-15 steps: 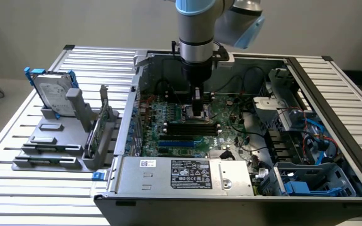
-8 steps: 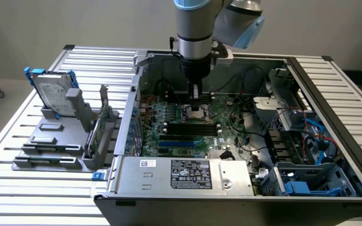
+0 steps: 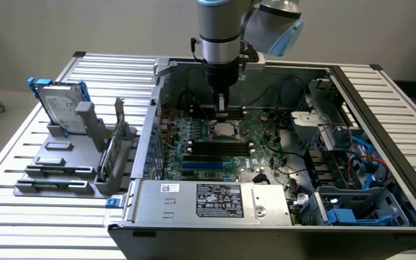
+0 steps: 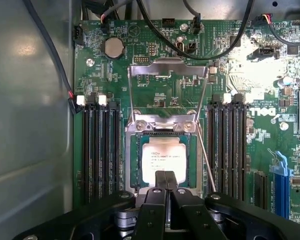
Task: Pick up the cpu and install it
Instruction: 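Place the cpu into insertion slot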
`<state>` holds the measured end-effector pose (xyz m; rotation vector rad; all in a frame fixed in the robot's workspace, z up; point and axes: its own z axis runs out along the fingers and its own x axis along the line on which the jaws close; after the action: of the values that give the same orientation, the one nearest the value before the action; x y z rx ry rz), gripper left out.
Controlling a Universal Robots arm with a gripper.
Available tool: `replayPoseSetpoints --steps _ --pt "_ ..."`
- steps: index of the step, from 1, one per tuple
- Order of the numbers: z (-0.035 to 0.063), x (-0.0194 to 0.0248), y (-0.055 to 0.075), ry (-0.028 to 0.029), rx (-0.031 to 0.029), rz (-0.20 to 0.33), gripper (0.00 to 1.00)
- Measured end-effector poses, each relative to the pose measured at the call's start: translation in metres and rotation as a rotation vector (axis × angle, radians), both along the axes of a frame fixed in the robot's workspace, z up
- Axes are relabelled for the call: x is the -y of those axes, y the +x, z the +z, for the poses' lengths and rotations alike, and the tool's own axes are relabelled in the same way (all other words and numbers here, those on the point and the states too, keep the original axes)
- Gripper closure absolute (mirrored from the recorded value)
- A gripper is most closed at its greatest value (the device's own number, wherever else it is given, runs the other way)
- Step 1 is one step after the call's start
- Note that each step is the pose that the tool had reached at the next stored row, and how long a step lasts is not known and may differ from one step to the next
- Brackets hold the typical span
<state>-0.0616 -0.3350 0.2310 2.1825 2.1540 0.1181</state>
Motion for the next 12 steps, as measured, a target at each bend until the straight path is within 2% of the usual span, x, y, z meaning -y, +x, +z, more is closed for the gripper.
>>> replayPoseSetpoints --steps 3,7,12 --pt "0.0033 0.0001 -0.003 0.0009 -0.0016 0.0 0.89" --pt "0.0039 0.0007 -0.015 0.001 -0.0045 0.0 0.89" --pt "0.0041 0.0012 -0.031 0.0019 -0.0121 0.0 0.89"
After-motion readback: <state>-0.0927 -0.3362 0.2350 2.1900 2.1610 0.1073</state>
